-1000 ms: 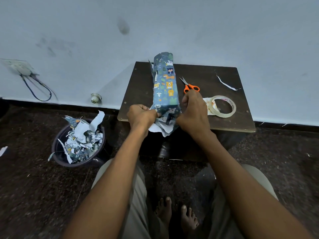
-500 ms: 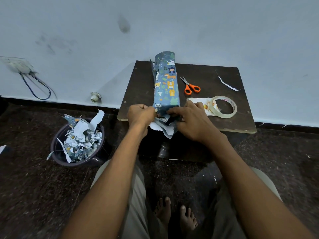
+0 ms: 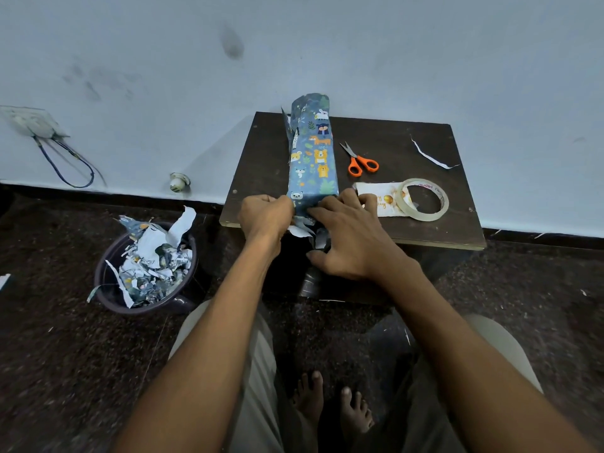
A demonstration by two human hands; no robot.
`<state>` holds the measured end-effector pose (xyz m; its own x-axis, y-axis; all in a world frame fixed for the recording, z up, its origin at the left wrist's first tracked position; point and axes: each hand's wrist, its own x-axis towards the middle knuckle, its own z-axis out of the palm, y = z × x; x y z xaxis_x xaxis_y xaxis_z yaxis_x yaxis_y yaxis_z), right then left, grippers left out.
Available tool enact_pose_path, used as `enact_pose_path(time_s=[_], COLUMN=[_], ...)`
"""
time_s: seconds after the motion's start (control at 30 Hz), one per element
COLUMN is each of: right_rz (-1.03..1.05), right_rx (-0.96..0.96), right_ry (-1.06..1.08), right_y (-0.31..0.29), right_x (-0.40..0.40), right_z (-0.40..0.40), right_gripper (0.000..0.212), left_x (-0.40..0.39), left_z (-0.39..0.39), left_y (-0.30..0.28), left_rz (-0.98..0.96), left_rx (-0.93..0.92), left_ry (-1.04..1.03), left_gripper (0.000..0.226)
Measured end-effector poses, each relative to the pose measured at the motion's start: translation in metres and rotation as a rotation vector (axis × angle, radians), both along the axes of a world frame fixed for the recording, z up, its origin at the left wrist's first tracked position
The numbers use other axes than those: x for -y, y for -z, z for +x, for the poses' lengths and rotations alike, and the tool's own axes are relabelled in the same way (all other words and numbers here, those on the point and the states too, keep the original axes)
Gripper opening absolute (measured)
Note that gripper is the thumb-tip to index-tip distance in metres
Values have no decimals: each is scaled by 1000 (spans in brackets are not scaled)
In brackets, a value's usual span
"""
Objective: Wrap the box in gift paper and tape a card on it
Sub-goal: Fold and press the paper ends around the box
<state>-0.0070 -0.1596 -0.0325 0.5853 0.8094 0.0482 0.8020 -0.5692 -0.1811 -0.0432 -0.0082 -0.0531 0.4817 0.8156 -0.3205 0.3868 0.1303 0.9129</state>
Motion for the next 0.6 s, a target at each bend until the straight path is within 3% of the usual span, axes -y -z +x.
enact_pose_path(time_s=[0.07,0.13,0.17,0.27,0.37,0.6], right_rz=[45,102,128,177,206,203], right_rx=[-9,-52,-72,-54,-35,-29], right_ry=[19,55,76,123,131,71], right_y=[3,8,12,20,23,20], right_x=[-4,-8,-11,-16,-18,-17], right_z=[-4,-5,-4,-1,-1,5], right_gripper=[79,74,67,37,19,28], left_x=[1,0,1,0,2,2], left_z=[-1,-1,-2,-1,-2,-7], left_y=[-2,-3,-4,-4,-7,-18], left_rz=[-8,-65,-101,-135,-120,-222], left_rx=[3,12,16,22,17,61], left_ry=[3,0,-5,0,19,105], left_gripper=[19,6,4,26,22,25])
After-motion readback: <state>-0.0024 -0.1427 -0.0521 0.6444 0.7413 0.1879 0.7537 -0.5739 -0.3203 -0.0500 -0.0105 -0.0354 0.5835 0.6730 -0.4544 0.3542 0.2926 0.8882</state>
